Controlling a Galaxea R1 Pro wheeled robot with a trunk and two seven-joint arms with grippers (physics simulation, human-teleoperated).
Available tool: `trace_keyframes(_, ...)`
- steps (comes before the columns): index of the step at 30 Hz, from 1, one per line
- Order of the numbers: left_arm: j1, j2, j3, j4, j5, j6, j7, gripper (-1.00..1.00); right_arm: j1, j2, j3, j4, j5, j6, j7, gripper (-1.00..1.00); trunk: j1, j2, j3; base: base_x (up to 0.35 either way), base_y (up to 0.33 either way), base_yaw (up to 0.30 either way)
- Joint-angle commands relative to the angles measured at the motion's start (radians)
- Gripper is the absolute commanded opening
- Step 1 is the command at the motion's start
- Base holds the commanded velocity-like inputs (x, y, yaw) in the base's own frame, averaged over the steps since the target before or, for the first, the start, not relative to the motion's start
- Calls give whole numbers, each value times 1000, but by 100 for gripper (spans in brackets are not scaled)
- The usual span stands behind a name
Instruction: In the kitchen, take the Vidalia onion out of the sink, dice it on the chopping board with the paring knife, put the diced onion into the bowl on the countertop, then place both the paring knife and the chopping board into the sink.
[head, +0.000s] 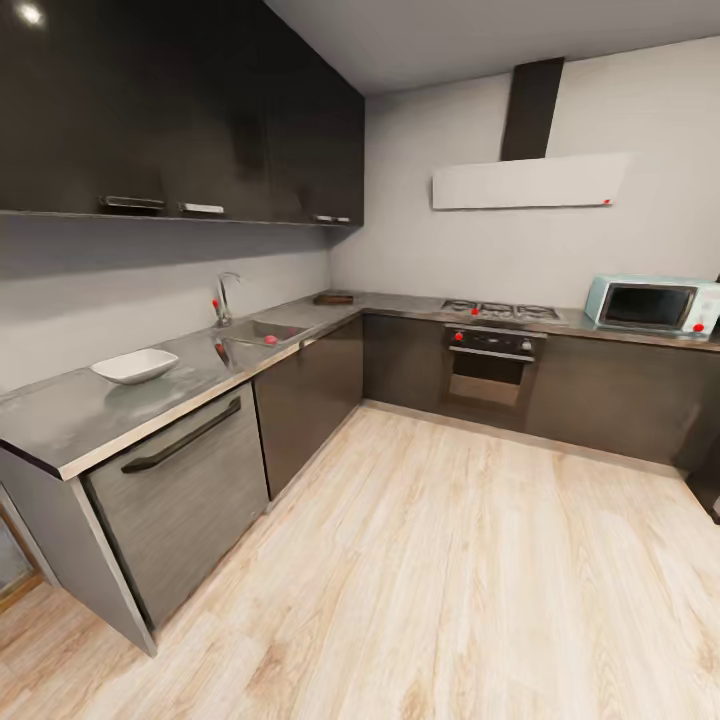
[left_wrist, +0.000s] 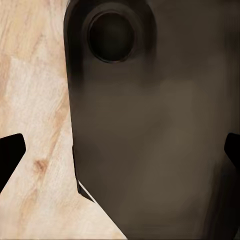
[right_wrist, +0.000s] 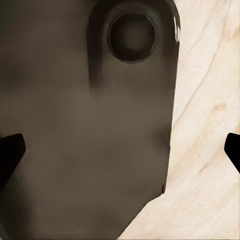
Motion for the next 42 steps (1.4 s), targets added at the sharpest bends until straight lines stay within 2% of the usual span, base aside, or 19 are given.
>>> trace_keyframes(1, 0, 0, 0, 0, 0, 0, 0, 100, 0, 0, 0, 0, 0, 0, 0, 100, 0, 0, 0, 0, 0, 0)
trace_keyframes(6, 1, -2, 1, 2, -2, -2, 0, 100, 0, -6, 2, -2, 0, 1, -2, 100, 0, 0, 0, 0, 0, 0)
trace_keyframes(12, -2, 4, -2, 4, 4, -2, 0, 100, -15, 24, 2, -36, 4, -15, -2, 100, 0, 0, 0, 0, 0, 0)
trace_keyframes(25, -2, -3, 4, -35, 6, -19, -2, 100, -15, 25, 0, -65, 4, -28, 3, 100, 0, 0, 0, 0, 0, 0)
trace_keyframes(36, -2, 28, 7, -97, 7, -81, 4, 100, -17, 25, -2, -121, 2, -90, -4, 100, 0, 0, 0, 0, 0, 0)
trace_keyframes(37, -2, 29, 6, -445, 8, -178, 4, 100, -17, 25, -2, -243, 2, -347, -4, 100, 0, 0, 0, 0, 0, 0)
trace_keyframes(39, -2, 31, 6, -498, 9, -179, 4, 100, -17, 24, -2, -312, 3, -361, -3, 100, 0, 0, 0, 0, 0, 0)
trace_keyframes(42, -2, 34, 4, -517, 9, -181, 4, 100, -17, 24, -1, -376, 2, -371, 0, 100, 0, 0, 0, 0, 0, 0)
